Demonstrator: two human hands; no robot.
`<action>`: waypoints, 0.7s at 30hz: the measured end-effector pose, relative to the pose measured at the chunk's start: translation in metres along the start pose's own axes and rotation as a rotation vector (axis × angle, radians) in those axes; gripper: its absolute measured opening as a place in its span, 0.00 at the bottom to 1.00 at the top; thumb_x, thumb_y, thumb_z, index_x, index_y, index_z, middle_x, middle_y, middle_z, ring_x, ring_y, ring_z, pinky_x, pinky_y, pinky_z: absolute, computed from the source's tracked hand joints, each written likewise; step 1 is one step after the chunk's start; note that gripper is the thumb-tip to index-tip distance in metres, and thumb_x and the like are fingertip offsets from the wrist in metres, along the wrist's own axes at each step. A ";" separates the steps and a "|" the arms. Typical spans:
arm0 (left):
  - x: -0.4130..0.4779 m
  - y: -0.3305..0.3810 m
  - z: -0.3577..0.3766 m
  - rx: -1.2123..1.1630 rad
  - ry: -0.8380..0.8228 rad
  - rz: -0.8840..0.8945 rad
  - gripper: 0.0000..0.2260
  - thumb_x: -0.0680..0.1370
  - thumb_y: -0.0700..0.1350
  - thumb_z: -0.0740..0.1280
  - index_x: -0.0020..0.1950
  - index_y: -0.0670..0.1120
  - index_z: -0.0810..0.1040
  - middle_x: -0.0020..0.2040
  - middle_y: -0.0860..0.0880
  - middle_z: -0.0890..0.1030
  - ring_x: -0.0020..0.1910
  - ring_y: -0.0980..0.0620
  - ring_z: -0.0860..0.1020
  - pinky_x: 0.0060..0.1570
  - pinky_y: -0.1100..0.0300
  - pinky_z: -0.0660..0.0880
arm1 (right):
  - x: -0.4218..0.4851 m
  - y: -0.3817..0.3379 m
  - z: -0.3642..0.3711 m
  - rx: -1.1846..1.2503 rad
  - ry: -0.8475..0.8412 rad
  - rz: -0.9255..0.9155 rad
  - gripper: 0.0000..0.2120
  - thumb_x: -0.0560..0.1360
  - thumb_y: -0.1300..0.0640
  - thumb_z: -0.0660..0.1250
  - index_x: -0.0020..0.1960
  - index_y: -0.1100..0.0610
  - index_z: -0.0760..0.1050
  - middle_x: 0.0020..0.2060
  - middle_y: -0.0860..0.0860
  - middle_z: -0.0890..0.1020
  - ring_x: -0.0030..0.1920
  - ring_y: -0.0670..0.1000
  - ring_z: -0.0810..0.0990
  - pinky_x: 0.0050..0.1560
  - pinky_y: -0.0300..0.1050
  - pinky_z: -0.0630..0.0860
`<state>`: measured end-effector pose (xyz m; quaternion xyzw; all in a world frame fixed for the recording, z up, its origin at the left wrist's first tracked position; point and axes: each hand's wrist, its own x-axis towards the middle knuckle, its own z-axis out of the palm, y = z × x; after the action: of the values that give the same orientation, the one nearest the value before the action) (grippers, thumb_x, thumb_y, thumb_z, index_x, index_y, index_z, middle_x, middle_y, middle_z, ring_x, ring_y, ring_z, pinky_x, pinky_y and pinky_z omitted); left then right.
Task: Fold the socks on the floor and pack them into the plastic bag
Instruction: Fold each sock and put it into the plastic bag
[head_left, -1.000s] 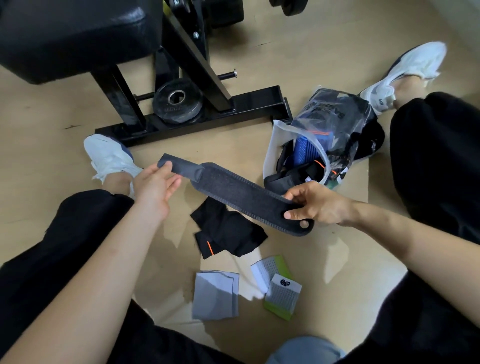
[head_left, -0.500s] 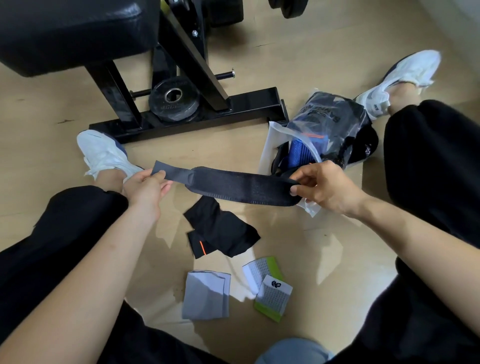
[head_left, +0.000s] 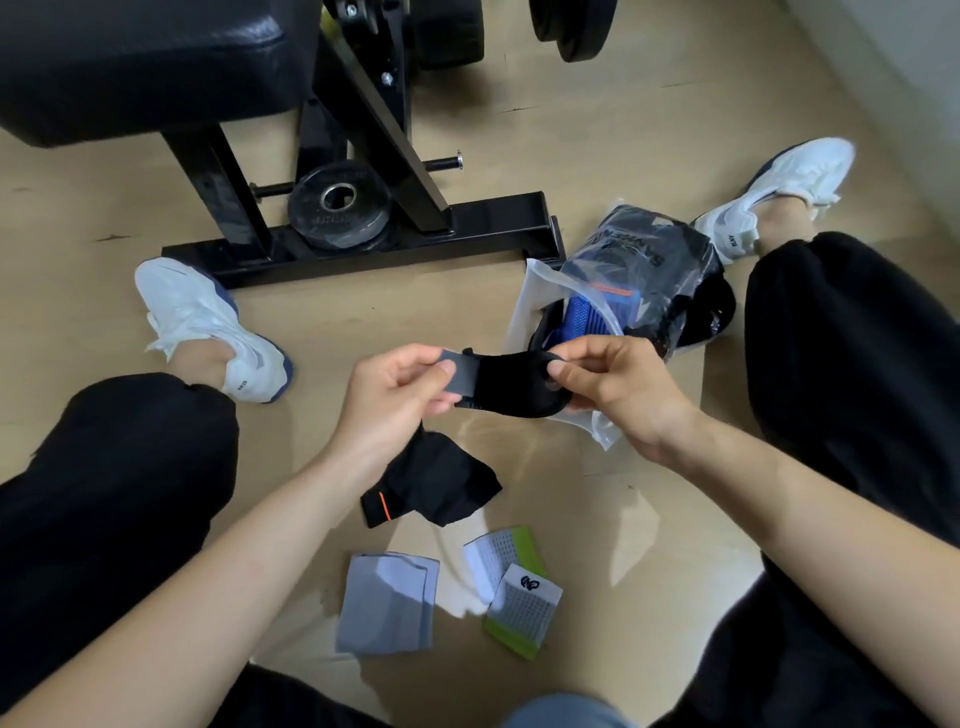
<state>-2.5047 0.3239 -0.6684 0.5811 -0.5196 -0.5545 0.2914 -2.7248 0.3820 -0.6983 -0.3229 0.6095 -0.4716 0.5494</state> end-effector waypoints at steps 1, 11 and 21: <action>-0.003 0.001 0.005 -0.009 -0.009 -0.001 0.07 0.79 0.38 0.70 0.48 0.50 0.80 0.42 0.47 0.84 0.38 0.53 0.86 0.43 0.64 0.82 | -0.001 0.000 0.003 0.036 -0.012 0.023 0.03 0.77 0.66 0.69 0.49 0.64 0.81 0.38 0.57 0.84 0.38 0.51 0.83 0.40 0.43 0.81; -0.010 -0.009 0.025 0.025 -0.032 -0.044 0.06 0.78 0.38 0.72 0.55 0.44 0.83 0.41 0.49 0.86 0.39 0.55 0.86 0.40 0.66 0.81 | -0.013 0.007 0.031 0.115 -0.051 0.037 0.07 0.78 0.66 0.68 0.54 0.67 0.80 0.42 0.61 0.84 0.41 0.55 0.83 0.40 0.40 0.80; -0.010 -0.011 0.021 0.104 -0.148 0.049 0.17 0.65 0.53 0.81 0.51 0.51 0.87 0.45 0.50 0.87 0.47 0.51 0.86 0.52 0.56 0.81 | -0.016 0.006 0.033 0.126 -0.145 0.037 0.11 0.79 0.66 0.66 0.61 0.64 0.79 0.50 0.58 0.85 0.48 0.52 0.85 0.51 0.48 0.82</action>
<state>-2.5196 0.3413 -0.6794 0.5400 -0.5817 -0.5609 0.2353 -2.6887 0.3917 -0.6965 -0.3097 0.5430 -0.4743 0.6199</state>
